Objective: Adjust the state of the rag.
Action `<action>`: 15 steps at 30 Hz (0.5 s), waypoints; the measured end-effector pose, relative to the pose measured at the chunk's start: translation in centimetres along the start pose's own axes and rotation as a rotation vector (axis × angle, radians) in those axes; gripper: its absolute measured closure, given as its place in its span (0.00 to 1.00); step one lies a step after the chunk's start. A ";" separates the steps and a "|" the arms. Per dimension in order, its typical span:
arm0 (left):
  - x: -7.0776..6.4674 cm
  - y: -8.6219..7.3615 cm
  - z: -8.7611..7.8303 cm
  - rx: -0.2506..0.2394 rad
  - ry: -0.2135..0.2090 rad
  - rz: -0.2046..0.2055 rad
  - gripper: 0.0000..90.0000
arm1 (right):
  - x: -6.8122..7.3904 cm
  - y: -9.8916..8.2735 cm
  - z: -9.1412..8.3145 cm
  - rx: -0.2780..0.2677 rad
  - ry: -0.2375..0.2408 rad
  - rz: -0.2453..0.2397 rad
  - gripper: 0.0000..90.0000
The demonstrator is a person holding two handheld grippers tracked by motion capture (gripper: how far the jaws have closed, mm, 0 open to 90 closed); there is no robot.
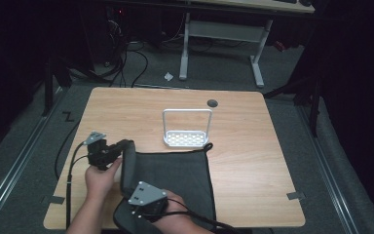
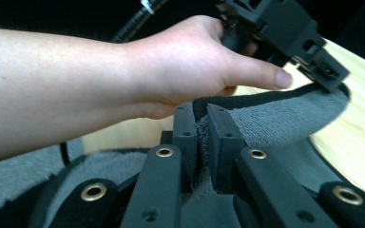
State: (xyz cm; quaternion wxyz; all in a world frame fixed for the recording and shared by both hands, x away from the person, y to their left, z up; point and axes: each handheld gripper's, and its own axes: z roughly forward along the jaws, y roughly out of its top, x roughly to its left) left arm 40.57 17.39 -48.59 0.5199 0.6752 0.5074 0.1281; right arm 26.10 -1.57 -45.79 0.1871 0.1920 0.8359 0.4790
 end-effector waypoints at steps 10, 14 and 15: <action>-4.7 -1.0 5.3 0.056 -0.021 0.031 0.94 | -3.8 -5.8 -5.8 0.056 -0.110 0.080 0.93; -6.8 -0.5 6.6 0.060 -0.034 0.073 0.94 | -4.7 -7.1 -7.3 0.064 -0.132 0.100 0.93; -7.4 -0.4 6.9 0.062 -0.033 0.083 0.94 | -4.8 -7.3 -7.6 0.067 -0.138 0.104 0.93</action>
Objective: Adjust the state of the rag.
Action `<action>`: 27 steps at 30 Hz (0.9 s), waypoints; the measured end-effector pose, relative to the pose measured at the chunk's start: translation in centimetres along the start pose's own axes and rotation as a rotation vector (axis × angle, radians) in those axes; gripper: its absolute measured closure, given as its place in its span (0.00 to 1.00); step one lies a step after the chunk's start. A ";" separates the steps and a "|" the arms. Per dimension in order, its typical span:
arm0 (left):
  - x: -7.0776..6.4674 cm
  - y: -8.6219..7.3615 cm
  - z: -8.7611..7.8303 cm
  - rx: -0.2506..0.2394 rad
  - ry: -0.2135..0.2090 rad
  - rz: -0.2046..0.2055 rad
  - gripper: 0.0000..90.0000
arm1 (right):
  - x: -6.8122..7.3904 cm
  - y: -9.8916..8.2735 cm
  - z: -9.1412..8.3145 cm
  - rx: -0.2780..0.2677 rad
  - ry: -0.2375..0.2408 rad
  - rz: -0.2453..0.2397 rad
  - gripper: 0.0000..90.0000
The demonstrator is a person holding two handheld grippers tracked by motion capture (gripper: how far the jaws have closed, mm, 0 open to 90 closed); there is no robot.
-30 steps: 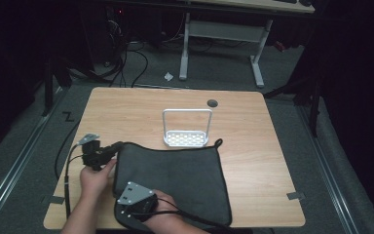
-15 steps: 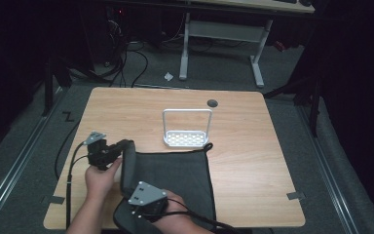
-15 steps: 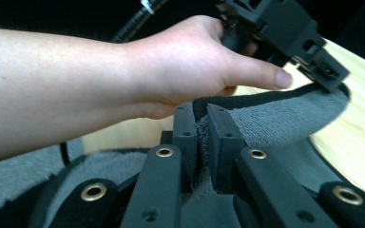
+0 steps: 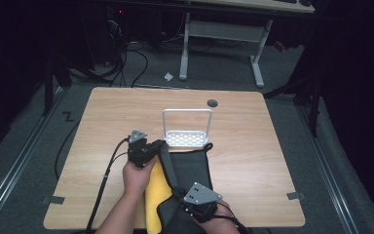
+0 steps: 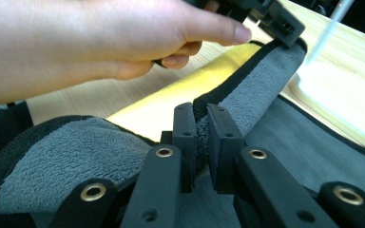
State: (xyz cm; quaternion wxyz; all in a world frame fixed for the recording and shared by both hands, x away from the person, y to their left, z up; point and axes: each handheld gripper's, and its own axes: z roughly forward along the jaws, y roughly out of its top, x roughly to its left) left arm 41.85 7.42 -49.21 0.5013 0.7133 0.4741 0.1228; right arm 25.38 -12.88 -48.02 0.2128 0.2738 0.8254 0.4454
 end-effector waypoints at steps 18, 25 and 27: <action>-4.6 1.0 3.6 0.058 -0.047 0.042 0.93 | -2.3 -3.1 -3.4 0.034 -0.058 0.033 0.93; -6.2 1.3 5.2 0.092 -0.067 0.067 0.93 | -2.5 -3.9 -3.8 0.071 -0.056 0.043 0.89; -6.5 1.0 5.9 0.109 -0.083 0.064 0.89 | -2.8 -4.1 -4.1 0.070 -0.055 0.061 0.83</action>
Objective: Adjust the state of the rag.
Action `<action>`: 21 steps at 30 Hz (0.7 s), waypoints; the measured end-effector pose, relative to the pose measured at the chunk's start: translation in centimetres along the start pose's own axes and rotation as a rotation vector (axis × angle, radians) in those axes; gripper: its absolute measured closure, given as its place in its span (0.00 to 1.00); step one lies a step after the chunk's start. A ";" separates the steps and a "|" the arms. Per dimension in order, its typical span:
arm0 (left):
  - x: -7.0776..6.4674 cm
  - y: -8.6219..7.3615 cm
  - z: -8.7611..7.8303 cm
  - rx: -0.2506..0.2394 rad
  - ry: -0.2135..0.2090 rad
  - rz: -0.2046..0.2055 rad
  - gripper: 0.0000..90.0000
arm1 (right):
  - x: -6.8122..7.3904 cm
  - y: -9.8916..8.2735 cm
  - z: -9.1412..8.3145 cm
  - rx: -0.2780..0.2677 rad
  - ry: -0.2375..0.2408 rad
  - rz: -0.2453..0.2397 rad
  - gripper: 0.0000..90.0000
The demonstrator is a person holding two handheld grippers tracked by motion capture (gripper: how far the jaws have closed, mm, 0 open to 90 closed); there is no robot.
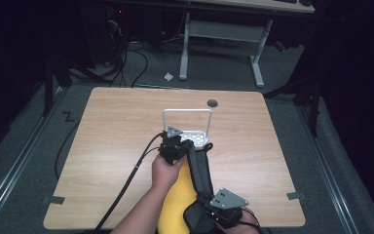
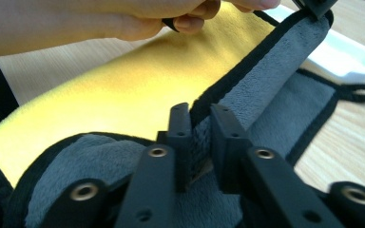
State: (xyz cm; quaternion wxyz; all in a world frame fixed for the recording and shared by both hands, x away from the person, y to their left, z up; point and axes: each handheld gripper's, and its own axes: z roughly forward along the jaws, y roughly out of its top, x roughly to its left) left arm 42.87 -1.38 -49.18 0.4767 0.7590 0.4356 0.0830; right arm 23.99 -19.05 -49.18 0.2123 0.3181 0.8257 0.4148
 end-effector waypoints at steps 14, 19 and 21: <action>0.0 -0.7 -0.9 -0.017 -0.063 0.016 0.63 | -2.7 -0.5 0.0 -0.023 -0.064 0.092 0.74; 1.2 -1.8 -2.4 -0.005 -0.036 0.025 0.64 | -2.5 -0.6 0.4 -0.009 -0.066 0.082 0.74; 1.7 -2.4 -3.2 -0.002 -0.027 0.032 0.64 | -2.5 -0.7 0.6 -0.003 -0.063 0.078 0.73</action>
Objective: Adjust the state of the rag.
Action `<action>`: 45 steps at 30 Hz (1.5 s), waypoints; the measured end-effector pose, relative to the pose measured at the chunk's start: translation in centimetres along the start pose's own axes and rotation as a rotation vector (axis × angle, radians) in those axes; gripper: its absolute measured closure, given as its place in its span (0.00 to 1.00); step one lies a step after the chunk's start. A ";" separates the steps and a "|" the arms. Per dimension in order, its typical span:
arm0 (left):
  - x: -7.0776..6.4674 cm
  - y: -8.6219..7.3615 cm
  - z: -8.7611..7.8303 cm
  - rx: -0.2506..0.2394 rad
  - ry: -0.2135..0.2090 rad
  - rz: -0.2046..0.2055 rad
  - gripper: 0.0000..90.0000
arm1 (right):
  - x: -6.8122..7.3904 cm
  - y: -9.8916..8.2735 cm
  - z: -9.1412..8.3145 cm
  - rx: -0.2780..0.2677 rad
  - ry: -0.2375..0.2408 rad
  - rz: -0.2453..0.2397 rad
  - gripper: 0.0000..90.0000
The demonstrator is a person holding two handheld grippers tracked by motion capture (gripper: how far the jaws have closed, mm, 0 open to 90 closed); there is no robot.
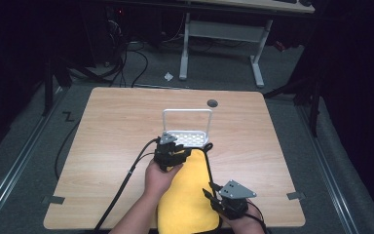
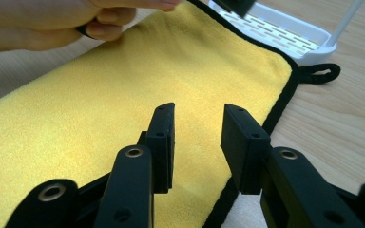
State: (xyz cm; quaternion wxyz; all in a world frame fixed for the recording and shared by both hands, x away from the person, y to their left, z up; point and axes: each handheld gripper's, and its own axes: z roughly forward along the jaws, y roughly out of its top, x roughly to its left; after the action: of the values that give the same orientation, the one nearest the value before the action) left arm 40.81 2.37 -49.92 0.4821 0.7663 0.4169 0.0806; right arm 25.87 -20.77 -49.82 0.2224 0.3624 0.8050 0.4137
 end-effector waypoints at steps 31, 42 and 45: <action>2.3 -6.2 -6.0 0.070 0.010 0.050 0.75 | -4.9 1.8 5.5 0.065 -0.033 0.075 0.92; 1.6 -6.8 -5.3 0.142 0.029 0.130 0.87 | -5.4 1.9 8.5 0.185 -0.048 0.027 0.97; 1.2 -7.2 -5.7 0.152 0.007 0.118 0.87 | -4.9 1.6 7.9 0.186 -0.042 0.017 0.97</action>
State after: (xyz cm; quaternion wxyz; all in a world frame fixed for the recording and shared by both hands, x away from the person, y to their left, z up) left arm 34.58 8.41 -53.09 0.4156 0.8236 0.3776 0.0797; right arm 34.82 -19.98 -52.63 0.2012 0.3969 0.8320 0.3313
